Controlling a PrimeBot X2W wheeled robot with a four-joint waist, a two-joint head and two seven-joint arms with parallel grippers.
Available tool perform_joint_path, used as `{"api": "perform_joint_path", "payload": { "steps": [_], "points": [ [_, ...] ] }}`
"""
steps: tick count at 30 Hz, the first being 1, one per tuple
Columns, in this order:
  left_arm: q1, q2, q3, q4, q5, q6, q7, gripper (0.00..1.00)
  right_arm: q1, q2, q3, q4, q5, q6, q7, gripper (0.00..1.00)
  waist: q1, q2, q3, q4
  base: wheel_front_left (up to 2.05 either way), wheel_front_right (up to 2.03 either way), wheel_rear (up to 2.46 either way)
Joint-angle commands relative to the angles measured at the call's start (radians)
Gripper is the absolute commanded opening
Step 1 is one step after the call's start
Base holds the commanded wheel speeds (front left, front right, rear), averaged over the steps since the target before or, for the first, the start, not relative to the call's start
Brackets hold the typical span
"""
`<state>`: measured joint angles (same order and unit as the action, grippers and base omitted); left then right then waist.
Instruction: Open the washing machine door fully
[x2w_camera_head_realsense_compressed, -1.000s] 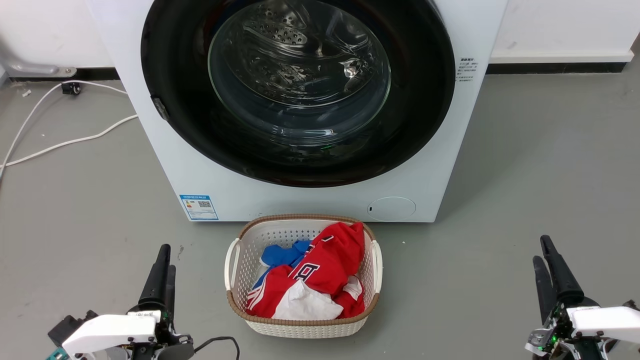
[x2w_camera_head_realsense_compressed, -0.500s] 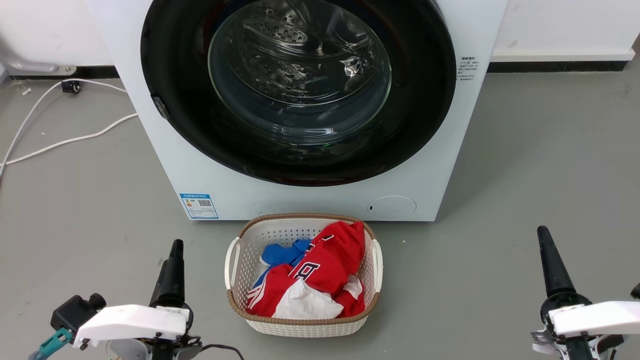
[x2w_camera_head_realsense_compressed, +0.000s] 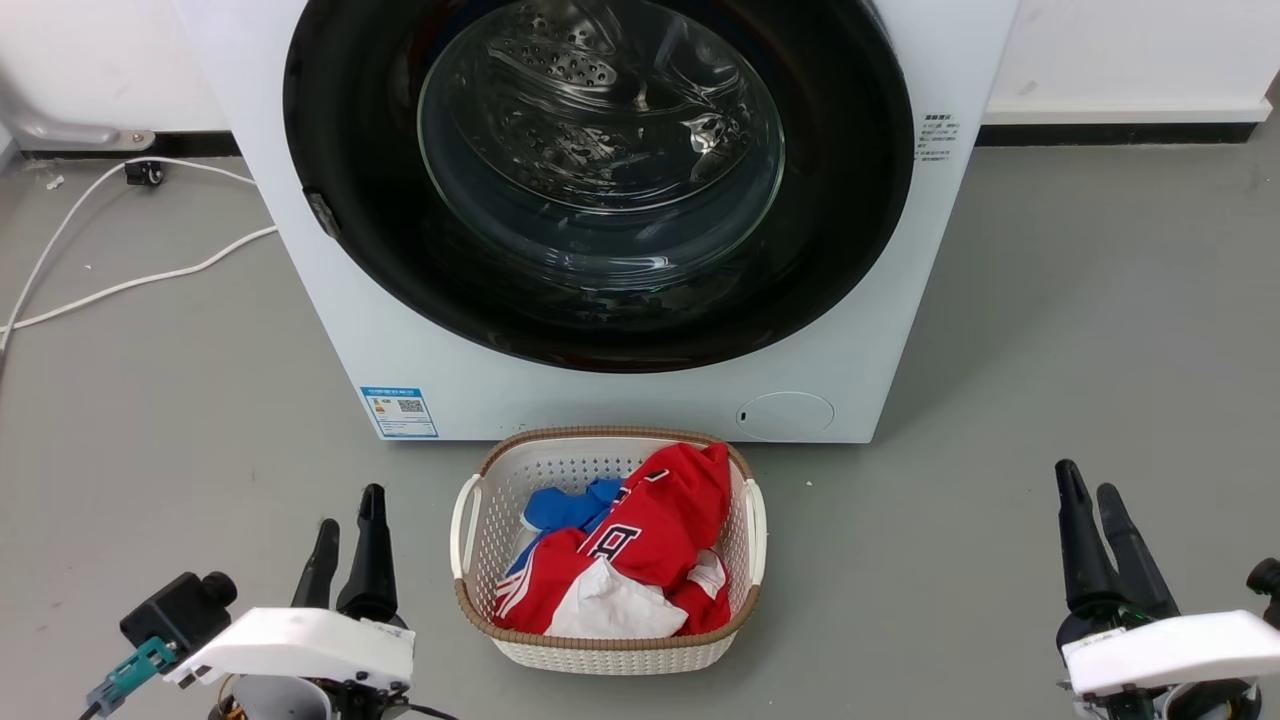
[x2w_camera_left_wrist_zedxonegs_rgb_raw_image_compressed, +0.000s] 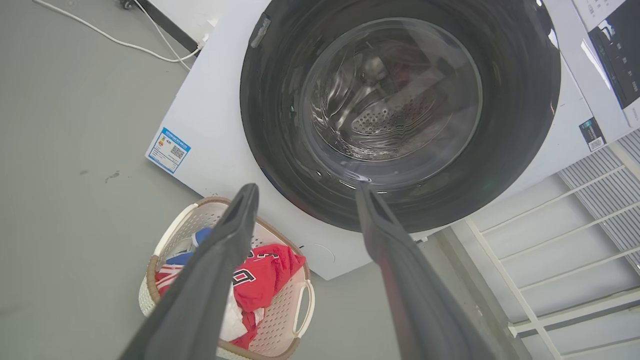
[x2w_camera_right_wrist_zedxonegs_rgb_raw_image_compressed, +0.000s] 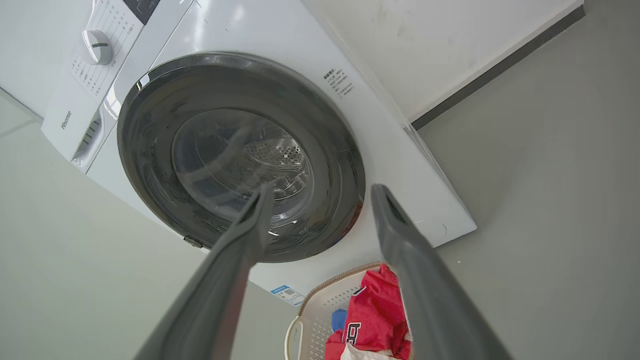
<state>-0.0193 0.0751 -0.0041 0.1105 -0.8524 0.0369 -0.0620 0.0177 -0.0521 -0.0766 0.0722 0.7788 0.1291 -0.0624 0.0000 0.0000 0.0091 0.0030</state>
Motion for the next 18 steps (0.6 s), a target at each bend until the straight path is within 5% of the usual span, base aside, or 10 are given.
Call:
{"api": "perform_joint_path", "payload": {
  "steps": [1,18],
  "points": [
    [-0.003,0.013,-0.012,-0.022,0.040,0.010,-0.011,1.00,-0.003,-0.002,0.001,-0.024,-0.044,0.002,-0.011,1.00,0.0000,0.0000,0.000,0.000,0.00,0.00,0.00],
    [0.016,0.053,-0.095,-0.072,0.249,0.072,-0.063,1.00,0.034,-0.001,-0.002,-0.079,-0.265,0.002,-0.062,1.00,0.0000,0.0000,0.000,0.004,0.00,0.00,0.00]
  ]
}}
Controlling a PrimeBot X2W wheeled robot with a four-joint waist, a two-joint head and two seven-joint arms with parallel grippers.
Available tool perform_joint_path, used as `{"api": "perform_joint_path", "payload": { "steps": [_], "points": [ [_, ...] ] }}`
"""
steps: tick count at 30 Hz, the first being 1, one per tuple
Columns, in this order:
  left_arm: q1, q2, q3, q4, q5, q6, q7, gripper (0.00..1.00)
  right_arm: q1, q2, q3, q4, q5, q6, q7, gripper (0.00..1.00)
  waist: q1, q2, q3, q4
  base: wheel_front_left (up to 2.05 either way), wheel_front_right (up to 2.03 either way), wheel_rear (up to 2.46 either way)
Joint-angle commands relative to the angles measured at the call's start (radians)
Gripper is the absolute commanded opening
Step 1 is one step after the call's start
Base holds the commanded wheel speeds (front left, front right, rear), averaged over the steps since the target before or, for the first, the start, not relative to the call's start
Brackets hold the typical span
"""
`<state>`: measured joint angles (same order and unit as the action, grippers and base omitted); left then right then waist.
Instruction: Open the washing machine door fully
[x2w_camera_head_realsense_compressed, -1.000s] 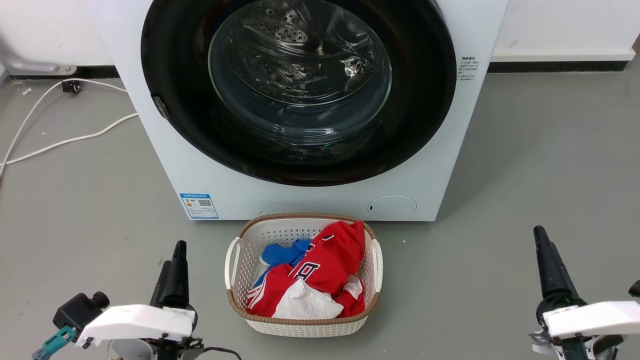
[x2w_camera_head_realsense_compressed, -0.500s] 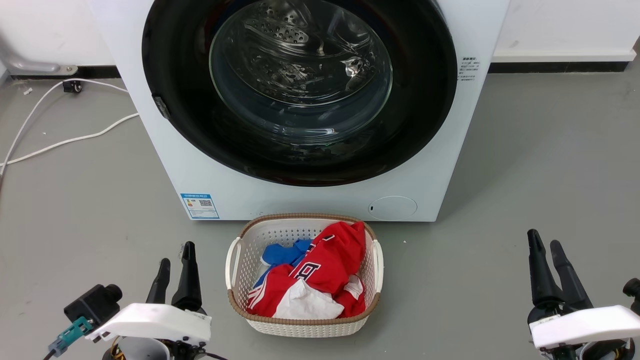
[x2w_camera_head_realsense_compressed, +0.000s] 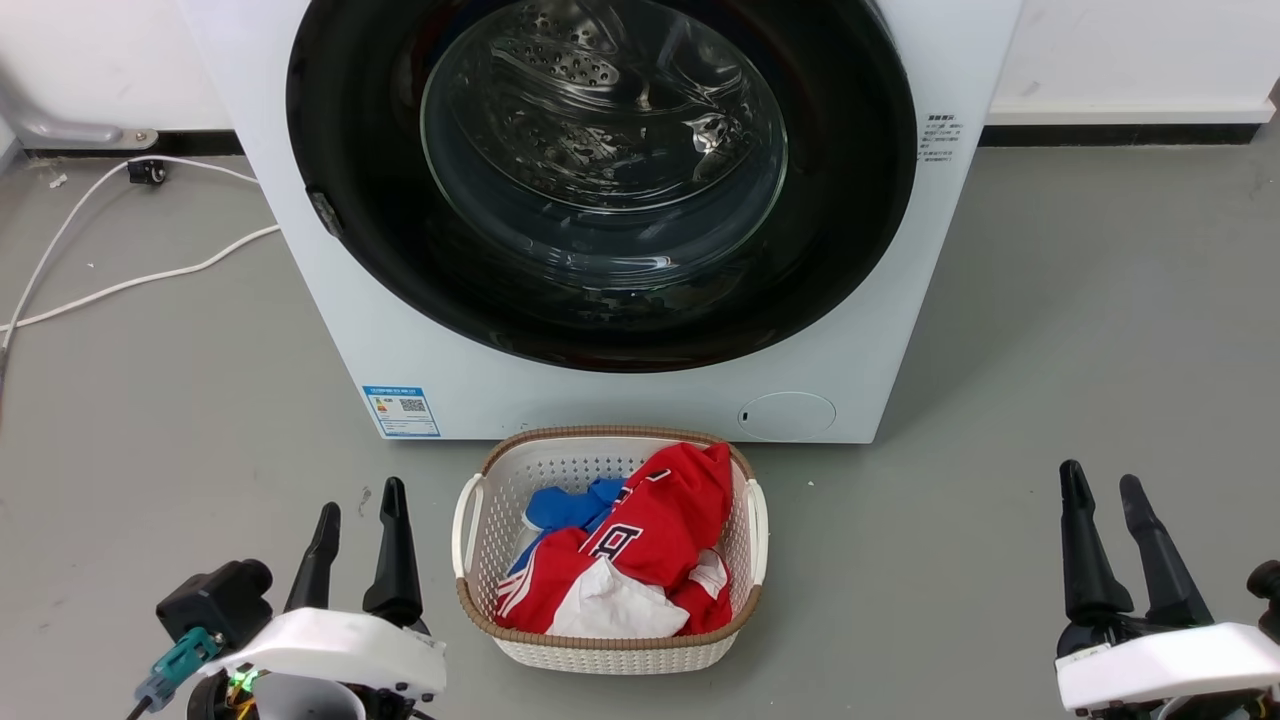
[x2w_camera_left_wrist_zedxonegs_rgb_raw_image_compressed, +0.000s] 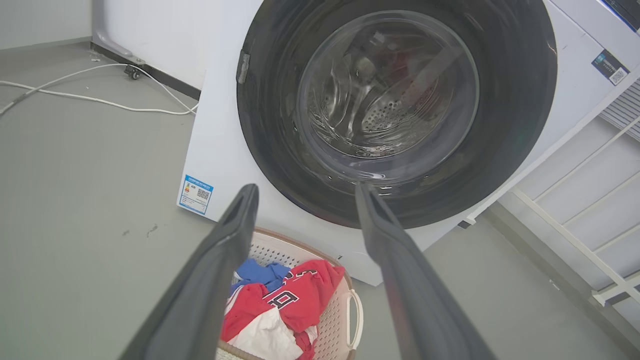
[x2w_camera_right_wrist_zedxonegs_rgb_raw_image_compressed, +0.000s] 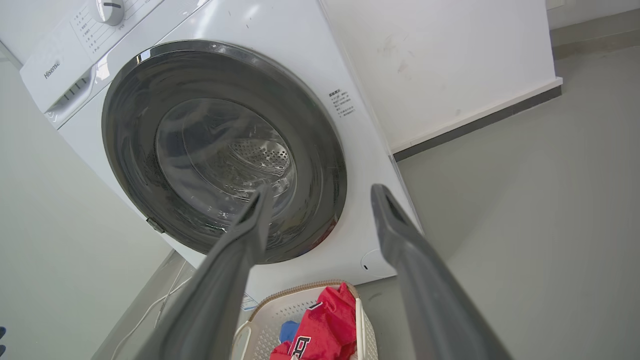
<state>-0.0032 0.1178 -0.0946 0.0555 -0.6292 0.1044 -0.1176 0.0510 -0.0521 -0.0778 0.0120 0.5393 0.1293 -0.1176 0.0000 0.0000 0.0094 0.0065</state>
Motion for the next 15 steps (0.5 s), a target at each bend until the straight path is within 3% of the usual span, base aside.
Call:
{"api": "perform_joint_path", "payload": {
  "steps": [1,15],
  "points": [
    [0.001,0.012,-0.009,-0.019,0.037,0.008,-0.011,1.00,0.003,-0.001,-0.001,-0.022,-0.036,0.002,-0.010,1.00,0.0000,0.0000,0.000,0.000,0.00,0.00,0.00],
    [0.016,0.017,-0.047,-0.040,0.169,0.029,-0.045,1.00,0.029,0.000,0.005,-0.052,-0.165,0.002,-0.045,1.00,0.0000,0.0000,0.001,0.002,0.00,0.00,0.00]
  ]
}}
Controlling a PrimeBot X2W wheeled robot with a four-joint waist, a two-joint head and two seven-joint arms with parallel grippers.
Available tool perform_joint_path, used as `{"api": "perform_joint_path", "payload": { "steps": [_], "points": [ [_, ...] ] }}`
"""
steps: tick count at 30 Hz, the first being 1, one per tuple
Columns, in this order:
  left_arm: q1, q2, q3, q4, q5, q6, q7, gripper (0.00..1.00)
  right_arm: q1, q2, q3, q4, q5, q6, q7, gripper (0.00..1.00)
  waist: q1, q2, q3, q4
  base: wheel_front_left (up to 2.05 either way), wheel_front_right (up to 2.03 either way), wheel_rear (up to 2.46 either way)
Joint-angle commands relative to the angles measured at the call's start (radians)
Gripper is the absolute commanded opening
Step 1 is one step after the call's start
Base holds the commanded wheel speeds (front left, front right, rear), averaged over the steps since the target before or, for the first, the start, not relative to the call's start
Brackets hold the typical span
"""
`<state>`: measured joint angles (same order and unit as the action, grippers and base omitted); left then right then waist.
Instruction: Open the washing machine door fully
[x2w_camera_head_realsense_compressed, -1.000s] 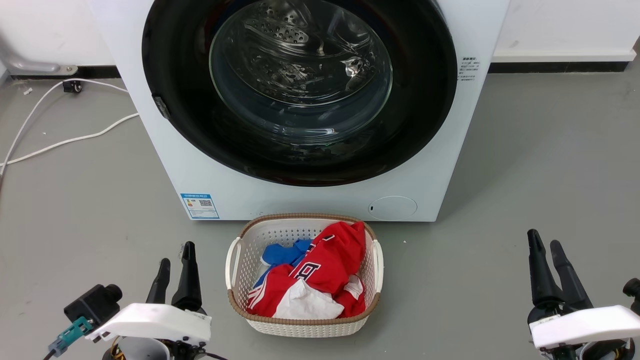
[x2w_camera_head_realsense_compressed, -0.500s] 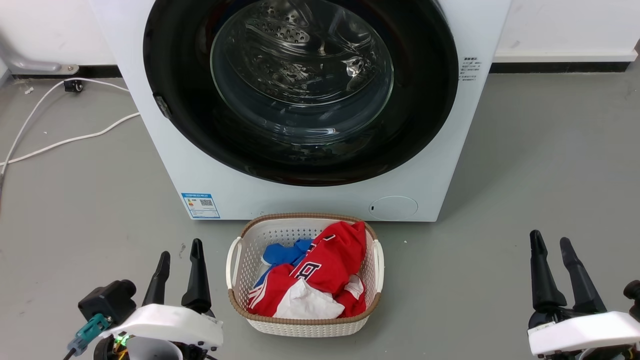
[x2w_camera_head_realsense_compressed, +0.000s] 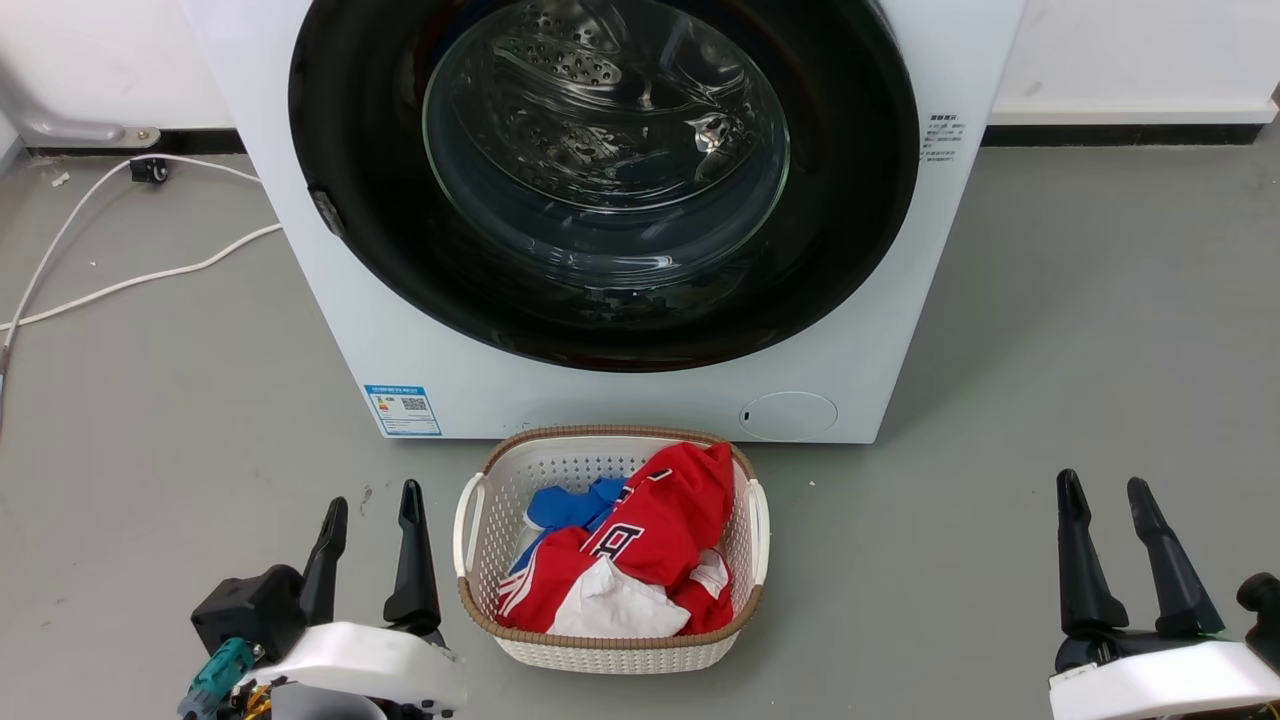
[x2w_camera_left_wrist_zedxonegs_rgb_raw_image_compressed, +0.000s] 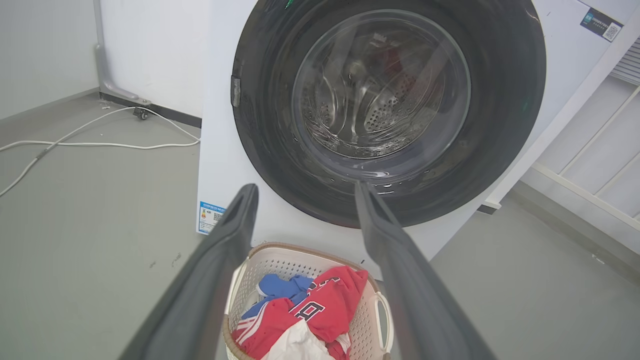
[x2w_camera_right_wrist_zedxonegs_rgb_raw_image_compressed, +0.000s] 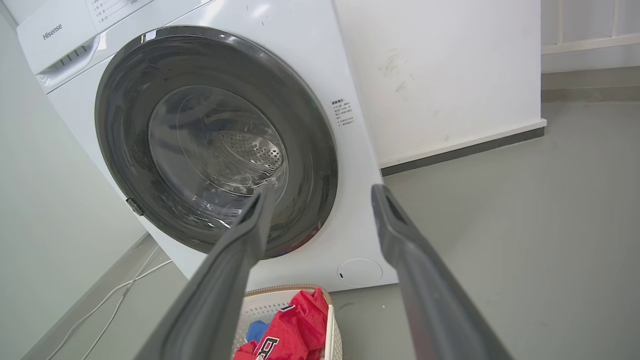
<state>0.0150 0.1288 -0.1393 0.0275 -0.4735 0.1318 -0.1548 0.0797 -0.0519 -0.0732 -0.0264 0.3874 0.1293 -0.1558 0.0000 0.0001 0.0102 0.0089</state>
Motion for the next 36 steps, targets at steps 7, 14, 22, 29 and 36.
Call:
{"api": "perform_joint_path", "payload": {
  "steps": [7,14,22,29,36],
  "points": [
    [0.012,-0.002,0.001,-0.016,0.068,-0.006,-0.025,1.00,0.014,0.000,0.003,-0.021,-0.067,0.002,-0.023,1.00,0.0000,-0.0001,-0.001,0.003,0.00,0.00,0.00],
    [0.025,-0.020,0.017,-0.019,0.122,-0.026,-0.040,1.00,0.021,0.001,0.001,-0.040,-0.097,0.002,-0.040,1.00,0.0000,-0.0001,-0.003,0.003,0.00,0.00,0.00],
    [0.043,-0.040,0.041,-0.006,0.186,-0.053,-0.057,1.00,0.038,0.001,0.008,-0.059,-0.152,0.002,-0.056,1.00,0.0000,-0.0001,-0.005,0.003,0.00,0.00,0.00],
    [0.058,-0.058,0.063,0.005,0.246,-0.076,-0.072,1.00,0.056,0.001,0.009,-0.066,-0.186,0.002,-0.071,1.00,0.0000,-0.0001,-0.006,0.005,0.00,0.00,0.00],
    [0.067,-0.069,0.075,0.014,0.314,-0.084,-0.088,1.00,0.071,0.002,0.014,-0.060,-0.246,0.002,-0.085,1.00,0.0000,-0.0001,-0.008,0.005,0.00,0.00,0.00]
  ]
}}
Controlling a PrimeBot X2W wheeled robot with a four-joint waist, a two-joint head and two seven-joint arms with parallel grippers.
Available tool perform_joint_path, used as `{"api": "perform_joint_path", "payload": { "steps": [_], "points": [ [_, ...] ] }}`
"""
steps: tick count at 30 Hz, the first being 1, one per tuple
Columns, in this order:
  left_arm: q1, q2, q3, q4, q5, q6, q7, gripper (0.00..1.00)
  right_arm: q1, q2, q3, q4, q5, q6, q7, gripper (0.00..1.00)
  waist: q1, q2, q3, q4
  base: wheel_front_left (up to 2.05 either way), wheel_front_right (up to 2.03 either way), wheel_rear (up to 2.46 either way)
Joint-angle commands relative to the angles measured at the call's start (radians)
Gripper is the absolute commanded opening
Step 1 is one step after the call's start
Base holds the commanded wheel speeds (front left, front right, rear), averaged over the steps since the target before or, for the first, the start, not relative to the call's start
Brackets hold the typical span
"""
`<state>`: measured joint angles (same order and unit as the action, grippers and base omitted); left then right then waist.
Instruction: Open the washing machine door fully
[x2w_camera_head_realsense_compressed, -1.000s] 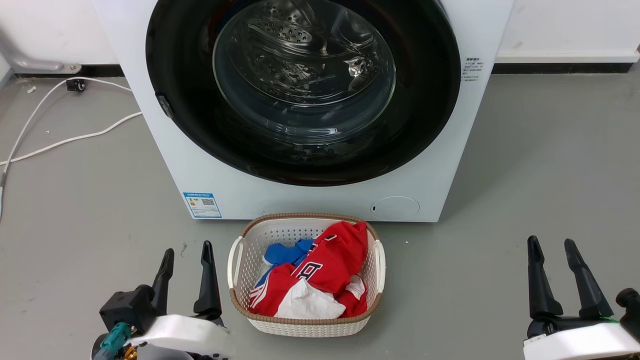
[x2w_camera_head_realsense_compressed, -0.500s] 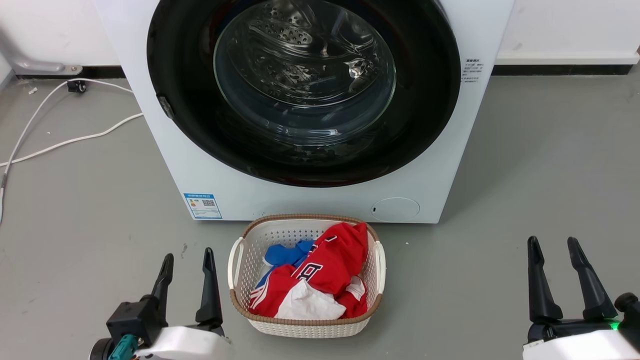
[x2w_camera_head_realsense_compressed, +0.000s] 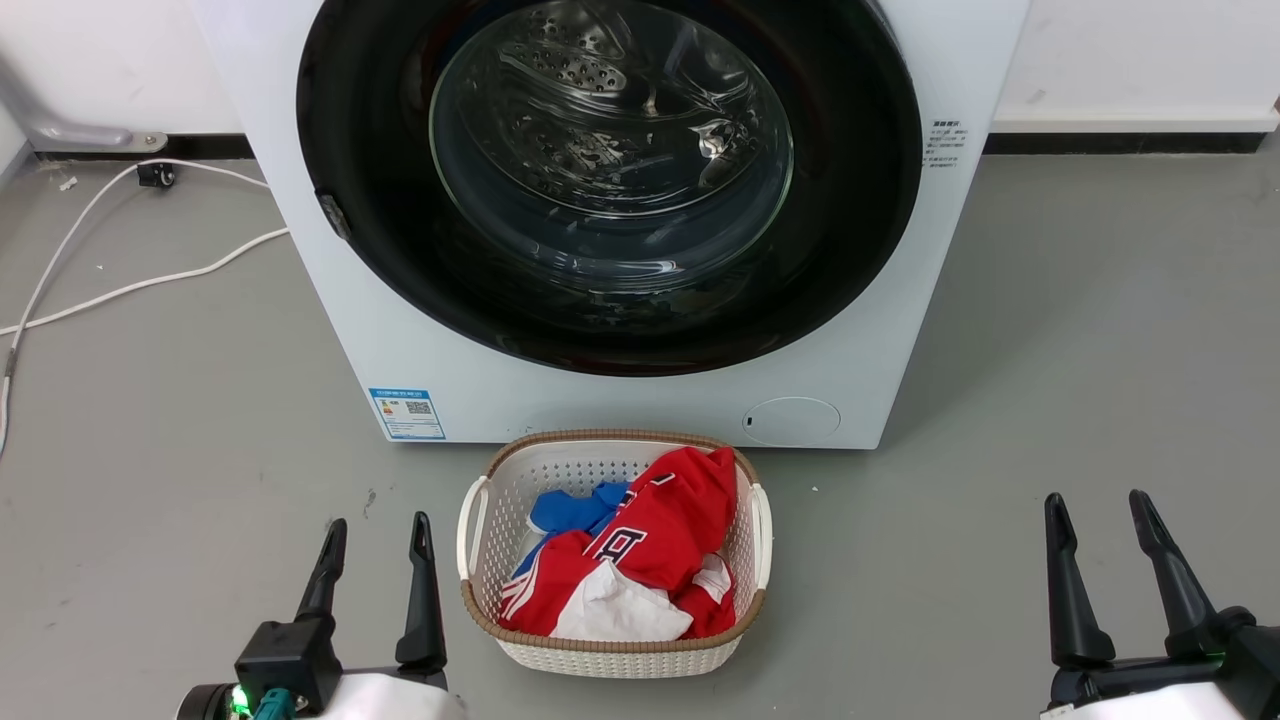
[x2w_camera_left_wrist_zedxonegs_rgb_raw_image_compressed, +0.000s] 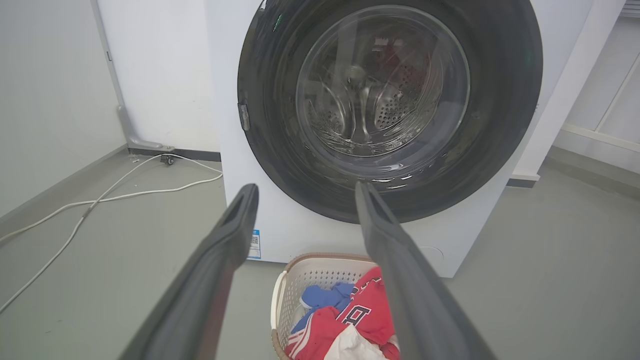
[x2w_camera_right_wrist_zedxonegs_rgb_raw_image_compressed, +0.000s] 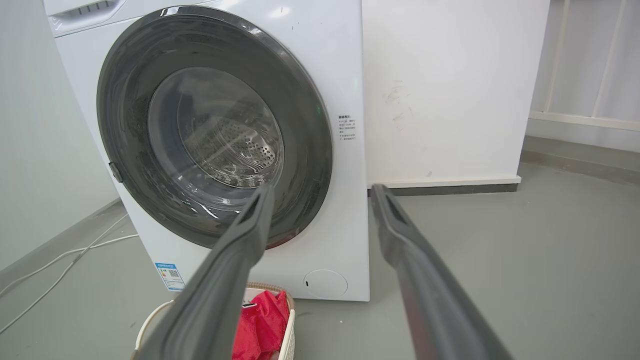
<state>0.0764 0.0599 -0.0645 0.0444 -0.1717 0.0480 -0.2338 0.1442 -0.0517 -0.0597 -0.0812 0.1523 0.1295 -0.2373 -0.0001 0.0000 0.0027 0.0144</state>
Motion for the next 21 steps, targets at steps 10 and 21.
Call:
{"api": "perform_joint_path", "payload": {
  "steps": [10,21],
  "points": [
    [0.015,-0.007,0.006,0.007,0.083,-0.010,-0.026,1.00,0.022,0.002,-0.002,-0.007,-0.062,0.001,-0.023,1.00,0.0001,0.0000,-0.001,0.001,0.00,0.00,0.00],
    [0.021,-0.009,0.019,0.016,0.063,-0.011,-0.032,1.00,0.025,0.003,-0.009,0.010,-0.045,0.001,-0.028,1.00,0.0001,0.0000,-0.002,0.002,0.00,0.00,0.00]
  ]
}}
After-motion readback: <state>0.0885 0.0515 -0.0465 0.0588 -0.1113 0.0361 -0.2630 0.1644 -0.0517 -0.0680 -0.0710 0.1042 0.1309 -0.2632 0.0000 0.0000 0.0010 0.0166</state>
